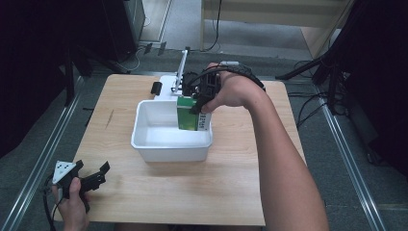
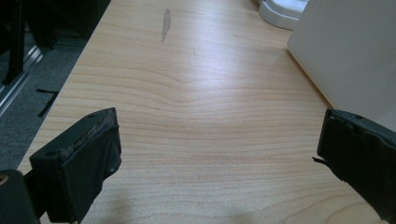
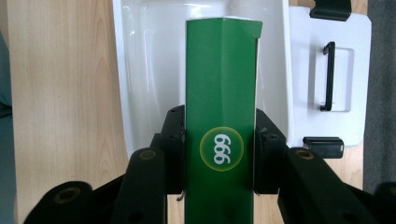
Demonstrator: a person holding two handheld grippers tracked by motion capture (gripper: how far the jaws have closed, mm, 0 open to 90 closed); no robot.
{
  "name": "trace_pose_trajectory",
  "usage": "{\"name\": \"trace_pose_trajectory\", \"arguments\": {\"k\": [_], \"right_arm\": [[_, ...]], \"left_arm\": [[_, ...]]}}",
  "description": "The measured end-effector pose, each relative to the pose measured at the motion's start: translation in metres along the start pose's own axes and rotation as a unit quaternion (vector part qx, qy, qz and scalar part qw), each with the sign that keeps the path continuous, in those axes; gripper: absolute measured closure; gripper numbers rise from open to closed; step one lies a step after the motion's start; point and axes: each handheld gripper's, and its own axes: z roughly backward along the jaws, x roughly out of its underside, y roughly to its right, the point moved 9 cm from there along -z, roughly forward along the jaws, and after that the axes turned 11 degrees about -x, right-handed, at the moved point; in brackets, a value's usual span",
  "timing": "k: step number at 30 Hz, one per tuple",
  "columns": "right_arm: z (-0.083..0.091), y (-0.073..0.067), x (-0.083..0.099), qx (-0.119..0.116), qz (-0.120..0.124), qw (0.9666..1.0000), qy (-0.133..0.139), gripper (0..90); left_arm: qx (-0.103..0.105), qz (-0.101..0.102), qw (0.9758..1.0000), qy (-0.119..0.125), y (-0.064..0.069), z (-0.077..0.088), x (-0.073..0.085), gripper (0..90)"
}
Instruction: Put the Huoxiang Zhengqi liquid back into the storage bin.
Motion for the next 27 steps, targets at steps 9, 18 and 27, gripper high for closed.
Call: {"name": "trace_pose_trajectory", "arguments": {"k": [9, 18, 27], "right_arm": [[-0.02, 0.005, 0.005, -0.003, 0.009, 1.0, -0.001, 64.4], [-0.042, 0.011, 0.013, -0.011, 0.002, 0.9999, -0.001, 64.4], [-0.064, 0.016, 0.017, -0.014, 0.012, 0.9998, -0.001, 64.3]], "left_arm": [[0.001, -0.001, 1.0, 0.003, 0.0, 0.0, 0.0, 0.1], [0.001, 0.0, 1.0, 0.004, 0.0, 0.0, -0.001, 0.1], [0.002, 0.003, 1.0, 0.003, 0.0, 0.0, -0.001, 0.1]]}}
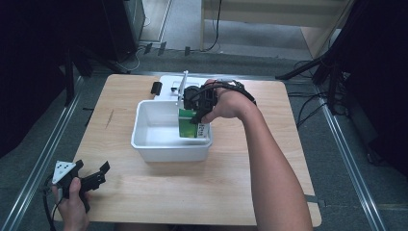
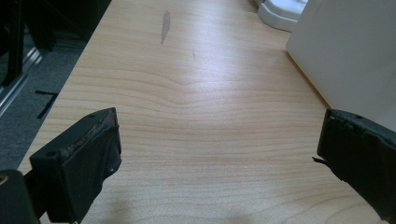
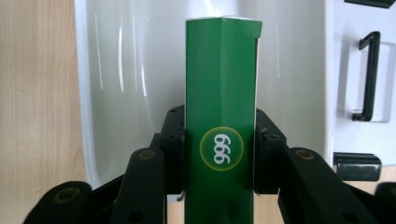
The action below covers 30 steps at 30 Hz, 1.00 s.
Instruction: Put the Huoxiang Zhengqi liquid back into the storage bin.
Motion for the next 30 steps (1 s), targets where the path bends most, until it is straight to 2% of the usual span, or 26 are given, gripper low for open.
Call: {"name": "trace_pose_trajectory", "arguments": {"k": [2, 3, 4, 6, 7, 8, 13, 18, 21, 22, 23, 28, 30], "right_arm": [[-0.004, 0.001, 0.001, -0.003, -0.005, 1.0, -0.002, 64.3], [-0.007, 0.003, 0.001, -0.001, 0.004, 1.0, 0.0, 64.3], [-0.009, 0.003, 0.001, -0.004, -0.002, 1.0, -0.005, 64.3], [-0.014, 0.005, 0.001, -0.005, 0.001, 1.0, -0.008, 64.3], [-0.016, 0.004, 0.003, -0.006, -0.01, 0.9998, -0.015, 64.3], [-0.019, 0.006, 0.002, -0.006, -0.001, 0.9999, -0.012, 64.2], [-0.027, 0.009, 0.005, -0.006, -0.013, 0.9998, -0.017, 64.2], [-0.033, 0.011, 0.007, -0.006, -0.018, 0.9997, -0.018, 64.1], [-0.037, 0.013, 0.006, -0.007, -0.009, 0.9998, -0.016, 64.0], [-0.038, 0.012, 0.008, -0.009, -0.017, 0.9996, -0.02, 64.0], [-0.04, 0.013, 0.007, -0.009, -0.011, 0.9997, -0.018, 64.0], [-0.042, 0.012, 0.009, -0.01, -0.028, 0.9993, -0.022, 63.8], [-0.042, 0.013, 0.008, -0.011, -0.026, 0.9994, -0.019, 62.9]], "left_arm": [[0.0, 0.0, 1.0, 0.0, 0.0, 0.0, 0.0, 0.1], [0.0, 0.0, 1.0, 0.0, 0.0, 0.0, 0.0, 0.1], [0.0, 0.0, 1.0, 0.0, 0.0, 0.0, 0.0, 0.1], [0.0, 0.0, 1.0, -0.001, 0.0, 0.0, 0.0, 0.1], [0.0, 0.0, 1.0, -0.001, 0.0, 0.0, 0.0, 0.1], [0.0, 0.0, 1.0, -0.001, 0.0, 0.0, 0.0, 0.1], [0.002, 0.001, 1.0, -0.002, 0.0, 0.0, 0.0, 0.1], [0.002, 0.002, 1.0, -0.002, -0.001, 0.0, 0.0, 0.2], [0.001, 0.002, 1.0, -0.002, -0.001, 0.0, 0.0, 0.1], [0.001, 0.002, 1.0, -0.002, -0.001, 0.0, 0.0, 0.1], [0.002, 0.002, 1.0, -0.002, -0.001, 0.0, 0.0, 0.1], [0.002, 0.003, 1.0, -0.002, -0.001, 0.0, 0.0, 0.1], [0.003, 0.004, 1.0, -0.002, -0.001, 0.0, 0.0, 0.1]]}}
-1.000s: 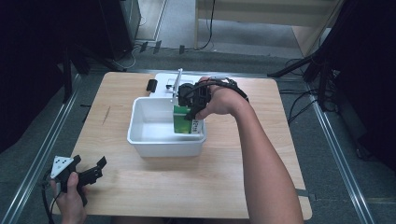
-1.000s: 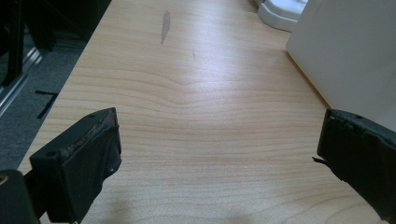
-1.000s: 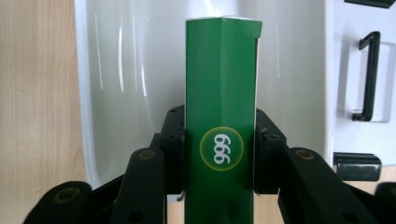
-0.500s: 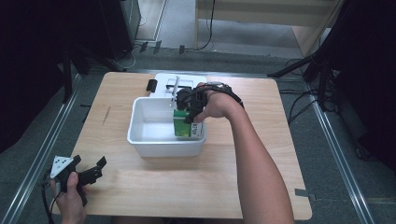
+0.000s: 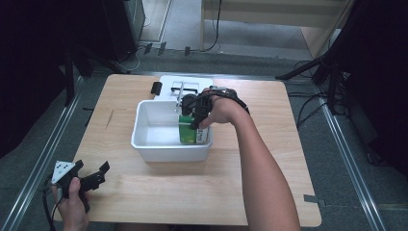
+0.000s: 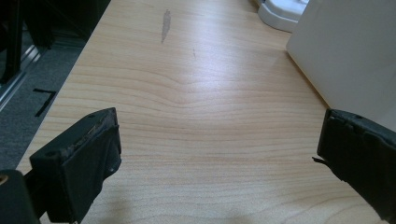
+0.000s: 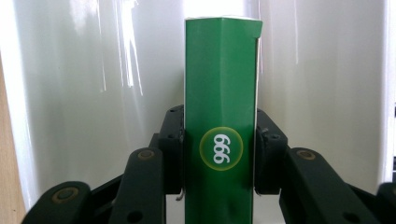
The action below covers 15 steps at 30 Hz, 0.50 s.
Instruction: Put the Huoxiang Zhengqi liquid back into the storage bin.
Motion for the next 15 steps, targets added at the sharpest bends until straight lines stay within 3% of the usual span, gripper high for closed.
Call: {"name": "trace_pose_trajectory", "arguments": {"k": [4, 9, 15], "right_arm": [[-0.001, -0.001, -0.001, -0.001, -0.006, 1.0, 0.003, 60.7], [0.002, 0.001, 0.0, 0.002, -0.013, 0.9999, 0.007, 50.4], [0.012, 0.003, 0.003, 0.012, -0.058, 0.9979, 0.025, 33.4]], "left_arm": [[0.0, 0.001, 1.0, 0.0, 0.0, 0.0, 0.0, 0.1], [0.0, -0.001, 1.0, -0.001, 0.0, 0.0, 0.0, 0.1], [0.0, -0.001, 1.0, -0.001, 0.0, 0.0, 0.0, 0.1]]}}
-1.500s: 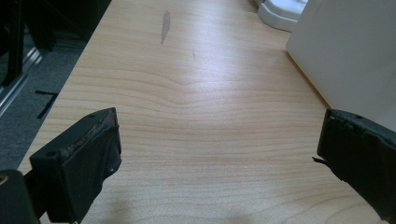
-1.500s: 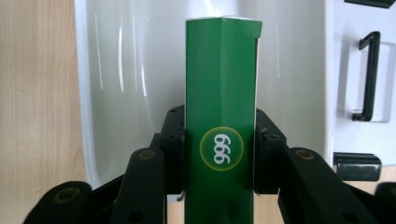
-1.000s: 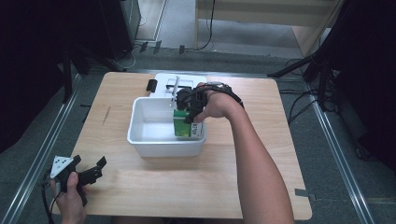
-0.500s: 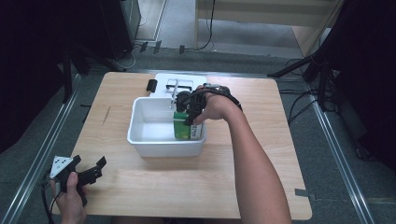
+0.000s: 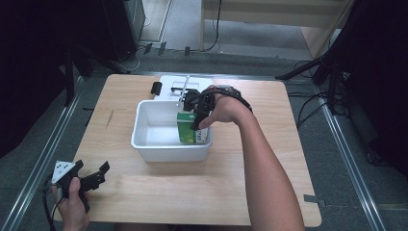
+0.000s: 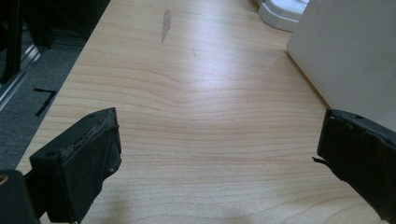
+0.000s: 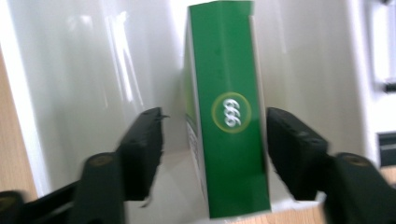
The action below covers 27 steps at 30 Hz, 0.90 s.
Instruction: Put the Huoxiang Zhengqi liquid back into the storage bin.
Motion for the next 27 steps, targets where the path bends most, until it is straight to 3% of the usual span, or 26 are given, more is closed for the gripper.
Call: {"name": "trace_pose_trajectory", "arguments": {"k": [4, 7, 8, 12, 13, 14, 15, 17, 23, 26, 27], "right_arm": [[0.013, 0.003, -0.004, 0.013, -0.043, 0.9983, 0.036, 29.3], [0.02, 0.0, -0.007, 0.013, -0.056, 0.9965, 0.061, 24.4], [0.023, -0.001, -0.007, 0.015, -0.07, 0.9951, 0.068, 22.8], [0.033, -0.002, -0.003, 0.037, -0.115, 0.9903, 0.069, 13.8], [0.033, -0.002, -0.003, 0.037, -0.115, 0.9903, 0.069, 13.8], [0.038, -0.001, 0.001, 0.045, -0.139, 0.9869, 0.069, 11.8], [0.038, -0.001, 0.001, 0.045, -0.139, 0.9869, 0.069, 11.8], [0.043, -0.003, 0.006, 0.038, -0.143, 0.9856, 0.082, 0.0], [0.048, 0.003, 0.022, 0.051, -0.171, 0.9781, 0.107, 0.0], [0.05, 0.006, 0.031, 0.059, -0.188, 0.9726, 0.124, 0.0], [0.05, 0.006, 0.031, 0.059, -0.188, 0.9726, 0.124, 0.0]], "left_arm": [[-0.001, -0.002, 1.0, 0.0, 0.0, 0.0, 0.0, 0.2], [-0.001, -0.001, 1.0, 0.0, 0.0, 0.0, 0.0, 0.1], [-0.001, -0.001, 1.0, 0.0, 0.0, 0.0, 0.0, 0.1], [-0.002, -0.001, 1.0, 0.0, 0.0, 0.0, 0.0, 0.1], [-0.002, -0.001, 1.0, 0.0, 0.0, 0.0, 0.0, 0.2], [-0.002, -0.001, 1.0, 0.001, 0.0, 0.0, 0.0, 0.2], [-0.002, -0.001, 1.0, 0.001, 0.0, 0.0, 0.0, 0.2], [-0.002, -0.002, 1.0, 0.001, 0.0, 0.0, 0.0, 0.1], [-0.002, -0.001, 1.0, 0.002, 0.0, 0.0, 0.0, 0.1], [-0.002, -0.002, 1.0, 0.002, 0.0, 0.0, 0.0, 0.1], [-0.002, -0.002, 1.0, 0.002, 0.0, 0.0, 0.0, 0.1]]}}
